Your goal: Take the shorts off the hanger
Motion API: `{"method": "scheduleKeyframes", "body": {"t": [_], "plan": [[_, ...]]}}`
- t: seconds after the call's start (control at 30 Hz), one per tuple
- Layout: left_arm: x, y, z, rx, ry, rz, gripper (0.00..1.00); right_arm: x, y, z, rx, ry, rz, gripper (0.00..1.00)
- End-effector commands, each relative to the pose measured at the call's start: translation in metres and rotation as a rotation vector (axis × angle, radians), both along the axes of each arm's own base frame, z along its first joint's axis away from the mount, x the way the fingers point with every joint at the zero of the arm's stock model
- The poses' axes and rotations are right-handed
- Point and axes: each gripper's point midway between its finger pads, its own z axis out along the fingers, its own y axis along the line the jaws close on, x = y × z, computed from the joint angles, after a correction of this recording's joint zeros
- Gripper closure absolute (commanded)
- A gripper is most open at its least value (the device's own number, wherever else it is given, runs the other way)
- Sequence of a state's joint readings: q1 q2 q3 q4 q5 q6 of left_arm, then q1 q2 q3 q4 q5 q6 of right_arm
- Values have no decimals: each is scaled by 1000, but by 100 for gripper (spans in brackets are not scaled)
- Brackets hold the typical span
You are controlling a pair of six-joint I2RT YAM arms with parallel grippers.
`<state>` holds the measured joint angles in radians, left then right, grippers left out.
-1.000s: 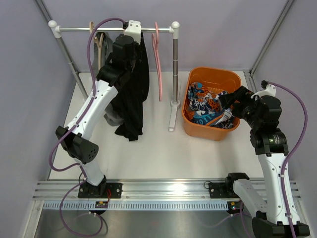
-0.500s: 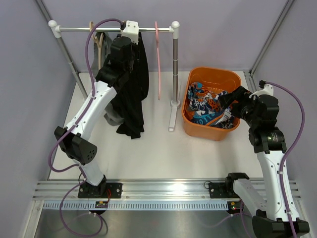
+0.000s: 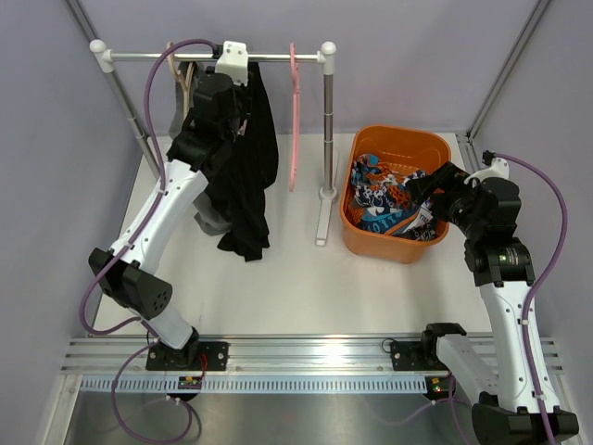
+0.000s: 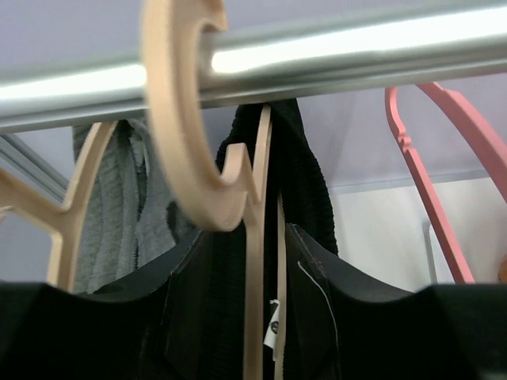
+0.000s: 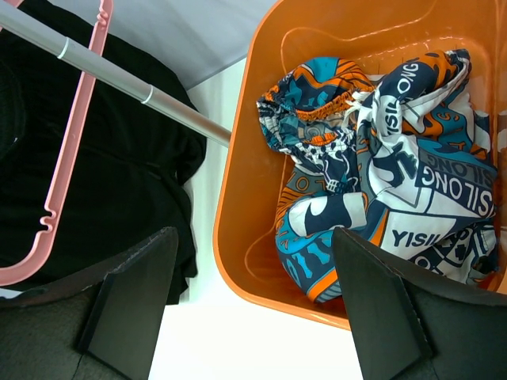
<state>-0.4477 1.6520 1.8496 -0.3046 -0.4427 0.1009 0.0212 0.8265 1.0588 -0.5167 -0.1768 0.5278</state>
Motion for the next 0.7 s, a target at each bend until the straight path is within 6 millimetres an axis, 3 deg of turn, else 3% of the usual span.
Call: {"method": "scheduleKeyframes", "body": {"t": [0.0, 0.67], "plan": [[-17, 17, 56, -61, -147, 29, 54, 1, 4, 8, 0, -42, 22, 12], [11, 2, 15, -39, -30, 7, 54, 7, 4, 4, -5, -33, 24, 12]]}}
